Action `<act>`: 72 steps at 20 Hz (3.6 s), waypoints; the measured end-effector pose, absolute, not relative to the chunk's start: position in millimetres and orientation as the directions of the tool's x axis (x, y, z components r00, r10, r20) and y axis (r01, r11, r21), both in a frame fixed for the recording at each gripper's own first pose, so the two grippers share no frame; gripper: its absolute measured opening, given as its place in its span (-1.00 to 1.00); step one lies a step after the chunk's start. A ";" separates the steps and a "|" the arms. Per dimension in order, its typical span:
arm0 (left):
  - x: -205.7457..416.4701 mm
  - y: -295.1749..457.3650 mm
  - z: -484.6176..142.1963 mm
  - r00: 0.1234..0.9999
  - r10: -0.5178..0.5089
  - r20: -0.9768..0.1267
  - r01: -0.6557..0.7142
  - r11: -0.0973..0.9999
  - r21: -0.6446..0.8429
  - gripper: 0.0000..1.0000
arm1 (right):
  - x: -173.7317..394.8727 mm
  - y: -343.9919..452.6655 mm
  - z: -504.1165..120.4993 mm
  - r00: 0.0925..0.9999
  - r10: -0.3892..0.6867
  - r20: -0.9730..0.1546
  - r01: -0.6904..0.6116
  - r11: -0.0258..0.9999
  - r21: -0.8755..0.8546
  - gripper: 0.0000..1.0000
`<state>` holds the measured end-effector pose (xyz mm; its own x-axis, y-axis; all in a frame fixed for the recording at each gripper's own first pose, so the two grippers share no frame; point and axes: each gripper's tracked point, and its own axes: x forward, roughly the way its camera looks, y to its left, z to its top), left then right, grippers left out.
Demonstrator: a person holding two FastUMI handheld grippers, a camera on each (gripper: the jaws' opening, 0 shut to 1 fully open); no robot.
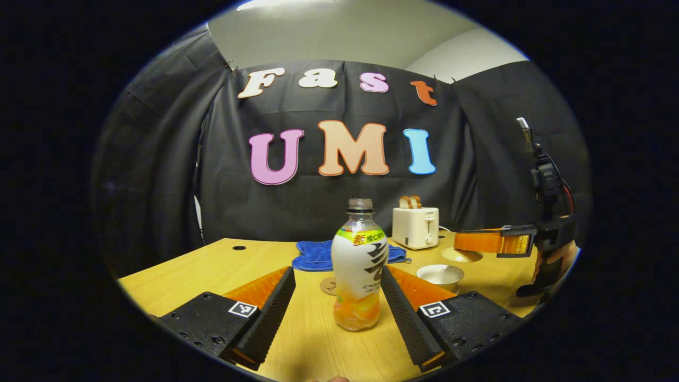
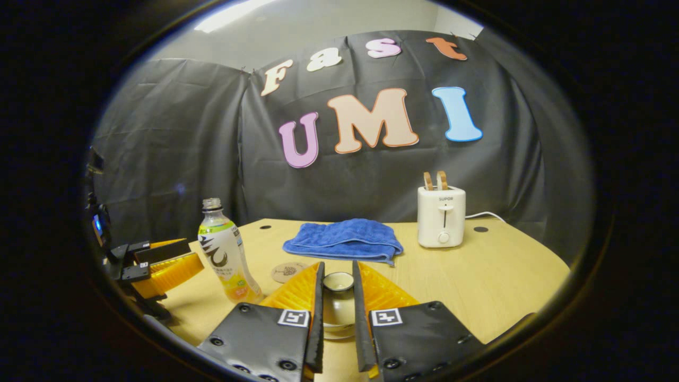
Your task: Open the teacup lid with one hand, grasp the water bottle and pour water into the teacup with the other hand; after pouring, place the water bottle on the coaster and then close the teacup lid.
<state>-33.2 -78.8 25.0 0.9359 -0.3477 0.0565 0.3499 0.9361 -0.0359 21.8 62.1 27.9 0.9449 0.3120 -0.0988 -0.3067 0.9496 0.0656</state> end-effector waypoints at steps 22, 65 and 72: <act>7.2 -115.0 -13.9 0.922 -0.374 -0.105 0.373 0.927 -0.031 0.37 | 21.9 25.8 28.2 0.958 0.272 -0.088 -0.266 0.961 0.079 -0.45; 31.4 -117.6 -41.1 0.928 -0.245 -0.281 0.336 0.222 0.915 0.08 | 19.1 -32.7 10.8 0.968 0.219 -0.119 -0.207 0.973 0.106 -0.46; 38.0 -116.8 -43.6 0.923 -0.207 -0.323 0.342 0.061 0.938 0.08 | 16.5 -32.0 7.9 0.966 0.222 -0.134 -0.211 0.973 0.090 -0.47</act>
<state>38.0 -116.8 -43.6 0.9234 -0.2073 -0.3230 0.3417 0.0609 0.9378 16.5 -32.0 7.9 0.9659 0.2216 -0.1338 -0.2108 0.9734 0.0903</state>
